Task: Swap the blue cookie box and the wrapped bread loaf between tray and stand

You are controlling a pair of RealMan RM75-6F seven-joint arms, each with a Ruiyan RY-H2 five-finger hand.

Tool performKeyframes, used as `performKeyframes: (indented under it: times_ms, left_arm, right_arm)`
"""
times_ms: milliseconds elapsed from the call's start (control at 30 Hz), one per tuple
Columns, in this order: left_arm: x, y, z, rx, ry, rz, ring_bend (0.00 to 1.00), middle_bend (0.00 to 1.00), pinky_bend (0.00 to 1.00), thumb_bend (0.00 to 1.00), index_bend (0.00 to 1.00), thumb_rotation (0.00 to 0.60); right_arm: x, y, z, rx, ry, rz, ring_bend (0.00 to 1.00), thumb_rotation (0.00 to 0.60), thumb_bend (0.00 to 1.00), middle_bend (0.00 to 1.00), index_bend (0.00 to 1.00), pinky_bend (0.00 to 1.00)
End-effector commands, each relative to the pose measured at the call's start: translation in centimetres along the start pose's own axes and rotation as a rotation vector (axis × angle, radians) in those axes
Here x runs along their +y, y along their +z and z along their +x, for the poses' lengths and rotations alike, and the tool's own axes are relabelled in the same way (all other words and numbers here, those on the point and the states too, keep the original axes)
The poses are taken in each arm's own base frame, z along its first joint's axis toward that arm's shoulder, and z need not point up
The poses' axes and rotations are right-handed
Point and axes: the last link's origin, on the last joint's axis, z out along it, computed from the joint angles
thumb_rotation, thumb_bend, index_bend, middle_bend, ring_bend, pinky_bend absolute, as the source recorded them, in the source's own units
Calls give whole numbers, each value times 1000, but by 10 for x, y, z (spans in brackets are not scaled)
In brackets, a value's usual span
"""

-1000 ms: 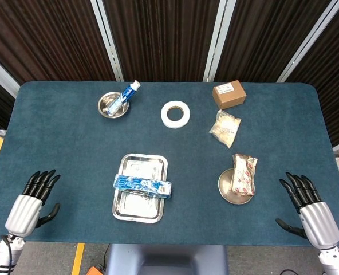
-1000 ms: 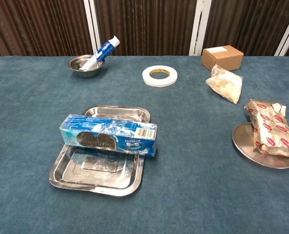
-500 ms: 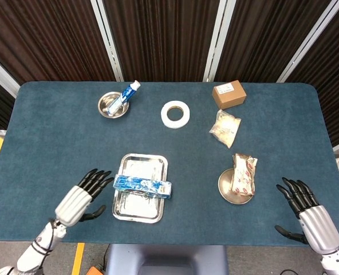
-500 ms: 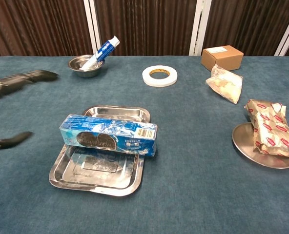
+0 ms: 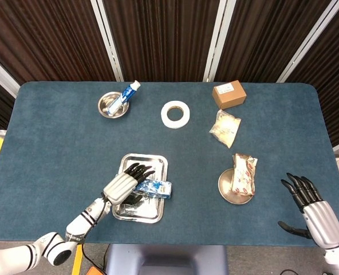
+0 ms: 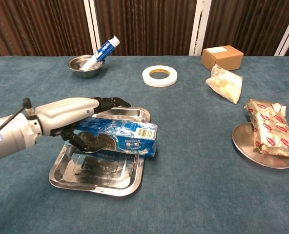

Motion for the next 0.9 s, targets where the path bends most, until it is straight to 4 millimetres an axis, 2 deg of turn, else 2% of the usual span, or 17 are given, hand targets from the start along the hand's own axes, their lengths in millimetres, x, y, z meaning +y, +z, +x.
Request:
performKeyframes:
  times_ms: [33,67,100,133,233,333,467,633,800,900]
  left_arm:
    - [-1,15,-3,4,40,0,145,281,113,374,217,600]
    - [-1,17,-3,4,39,-4,219,403,158,375,329,600]
    - [0,20,-2,14,32,-12,328,565,227,377,497,600]
    - [1,22,-1,25,31,-18,399,666,286,384,605,600]
    - [1,29,6,81,34,-30,483,775,375,395,713,600]
    - [2,41,16,142,54,-32,524,821,435,404,759,600]
    - [11,67,29,184,68,-55,557,855,466,416,790,600]
    - [30,119,42,221,65,-80,570,861,493,432,800,600]
    - [41,173,44,228,73,-37,562,841,507,432,795,600]
    - [46,195,42,198,62,-9,551,824,501,434,780,600]
  right_arm:
    - [2,1,2,9,4,-9,0,600,140,0,0,0]
    - [3,1,3,12,5,-14,0,600,140,0,0,0]
    - [4,2,4,16,7,-21,0,600,139,0,0,0]
    - [5,2,4,17,8,-25,0,600,139,0,0,0]
    - [8,5,5,15,14,-37,0,600,140,0,0,0]
    - [10,7,6,10,24,-48,0,600,140,0,0,0]
    - [14,9,7,1,42,-60,0,600,139,0,0,0]
    - [20,15,9,-11,67,-86,0,600,140,0,0,0]
    - [27,24,6,-41,78,-111,0,600,139,0,0,0]
    - [30,29,2,-63,76,-126,0,600,139,0,0,0]
